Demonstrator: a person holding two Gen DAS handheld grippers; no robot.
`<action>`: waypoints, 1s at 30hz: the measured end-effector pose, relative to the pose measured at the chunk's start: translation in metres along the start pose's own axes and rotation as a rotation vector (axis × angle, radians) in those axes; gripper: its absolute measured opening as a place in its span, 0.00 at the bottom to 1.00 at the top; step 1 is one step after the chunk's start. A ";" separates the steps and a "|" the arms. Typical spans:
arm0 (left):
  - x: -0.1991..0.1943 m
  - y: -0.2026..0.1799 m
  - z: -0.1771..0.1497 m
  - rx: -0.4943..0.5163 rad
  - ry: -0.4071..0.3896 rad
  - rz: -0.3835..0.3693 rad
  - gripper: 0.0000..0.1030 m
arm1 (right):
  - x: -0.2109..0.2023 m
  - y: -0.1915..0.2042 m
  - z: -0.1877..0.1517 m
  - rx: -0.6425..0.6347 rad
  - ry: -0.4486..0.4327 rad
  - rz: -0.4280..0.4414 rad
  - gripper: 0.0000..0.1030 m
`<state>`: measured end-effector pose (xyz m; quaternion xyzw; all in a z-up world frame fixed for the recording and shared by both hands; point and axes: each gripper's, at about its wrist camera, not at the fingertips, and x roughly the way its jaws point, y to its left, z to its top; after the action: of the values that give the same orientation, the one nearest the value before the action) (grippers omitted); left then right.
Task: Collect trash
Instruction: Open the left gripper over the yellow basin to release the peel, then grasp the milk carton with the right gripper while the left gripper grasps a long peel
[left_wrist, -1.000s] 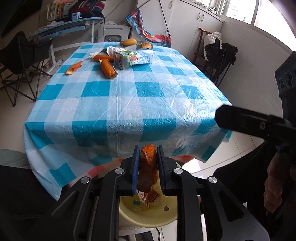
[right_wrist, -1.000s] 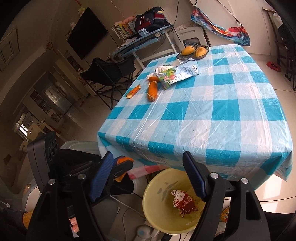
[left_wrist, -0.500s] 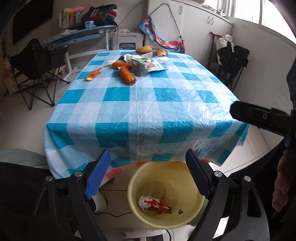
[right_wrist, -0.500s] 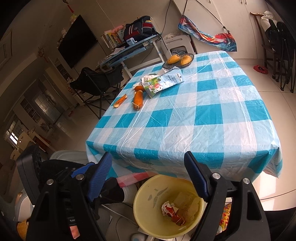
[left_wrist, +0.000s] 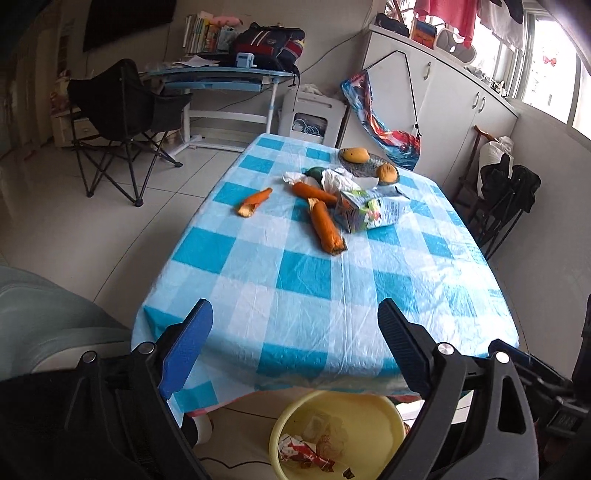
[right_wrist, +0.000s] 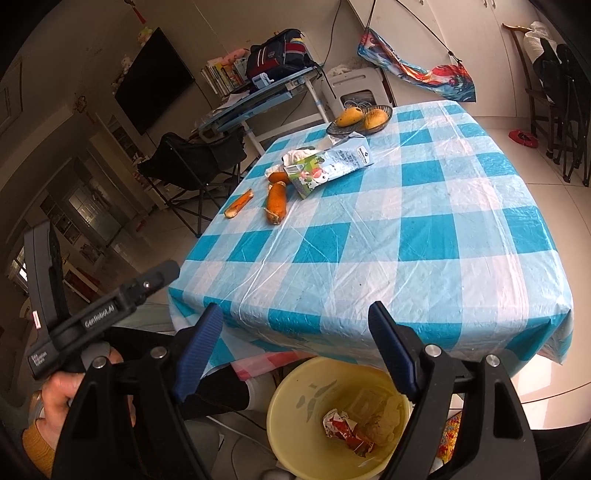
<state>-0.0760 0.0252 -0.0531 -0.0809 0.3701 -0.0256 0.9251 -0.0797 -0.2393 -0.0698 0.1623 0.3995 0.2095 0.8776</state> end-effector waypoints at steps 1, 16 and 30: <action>0.004 -0.001 0.007 0.007 -0.006 0.004 0.85 | 0.003 0.002 0.004 -0.014 0.003 -0.003 0.77; 0.058 0.026 0.033 -0.155 0.010 0.034 0.85 | 0.127 -0.013 0.130 0.192 0.008 -0.114 0.81; 0.069 0.028 0.039 -0.163 0.054 -0.027 0.85 | 0.181 -0.035 0.152 0.106 0.125 -0.155 0.84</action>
<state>0.0006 0.0507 -0.0776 -0.1599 0.3946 -0.0100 0.9048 0.1528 -0.1966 -0.1050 0.1638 0.4755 0.1291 0.8547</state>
